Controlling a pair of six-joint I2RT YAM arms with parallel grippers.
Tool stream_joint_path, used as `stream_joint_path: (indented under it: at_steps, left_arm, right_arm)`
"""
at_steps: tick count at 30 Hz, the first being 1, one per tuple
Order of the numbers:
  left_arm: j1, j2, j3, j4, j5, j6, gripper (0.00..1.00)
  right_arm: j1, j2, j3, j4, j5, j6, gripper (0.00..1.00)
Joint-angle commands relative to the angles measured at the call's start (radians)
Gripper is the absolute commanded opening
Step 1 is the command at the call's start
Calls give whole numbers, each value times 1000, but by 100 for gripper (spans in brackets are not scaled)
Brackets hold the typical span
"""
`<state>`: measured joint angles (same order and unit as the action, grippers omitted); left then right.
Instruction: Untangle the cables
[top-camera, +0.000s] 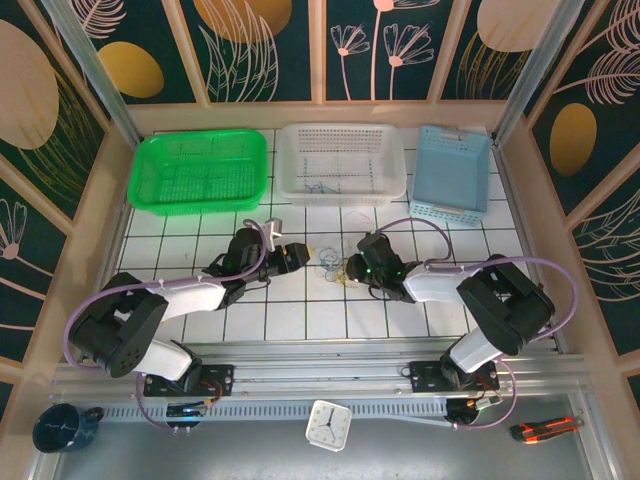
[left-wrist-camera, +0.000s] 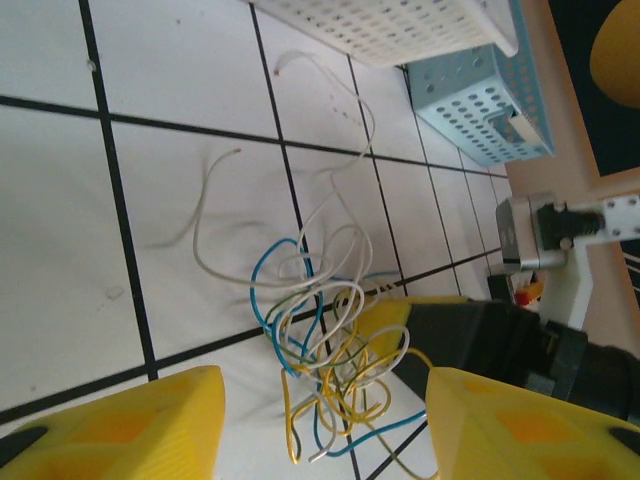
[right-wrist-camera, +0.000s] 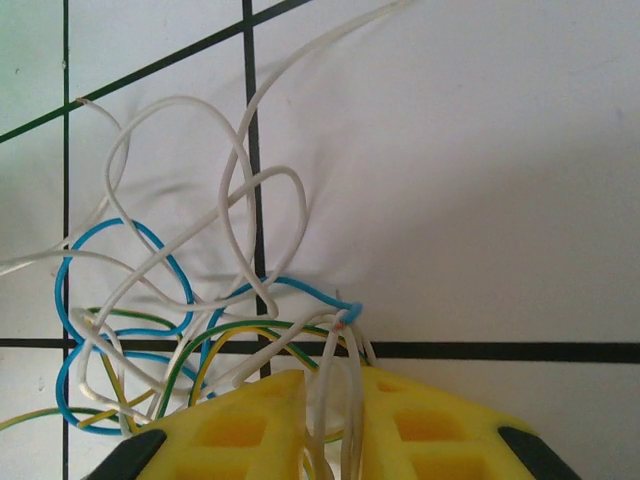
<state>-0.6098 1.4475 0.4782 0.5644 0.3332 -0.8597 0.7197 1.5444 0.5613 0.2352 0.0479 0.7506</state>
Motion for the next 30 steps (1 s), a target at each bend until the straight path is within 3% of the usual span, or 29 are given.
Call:
stream_joint_path:
  at_steps: [1, 11, 19, 30]
  left_arm:
    - [-21, 0, -18, 58, 15, -26, 52]
    - [-62, 53, -8, 40, 5, -42, 41]
    - [-87, 98, 43, -61, -42, -24, 37]
    - [-97, 186, 106, -67, -55, -7, 31]
  right_arm:
    - [2, 36, 33, -3, -16, 4, 20]
    - [2, 61, 48, 1, -19, 5, 20]
    - [3, 56, 46, 0, -19, 4, 20]
    - [1, 52, 49, 0, -20, 3, 20]
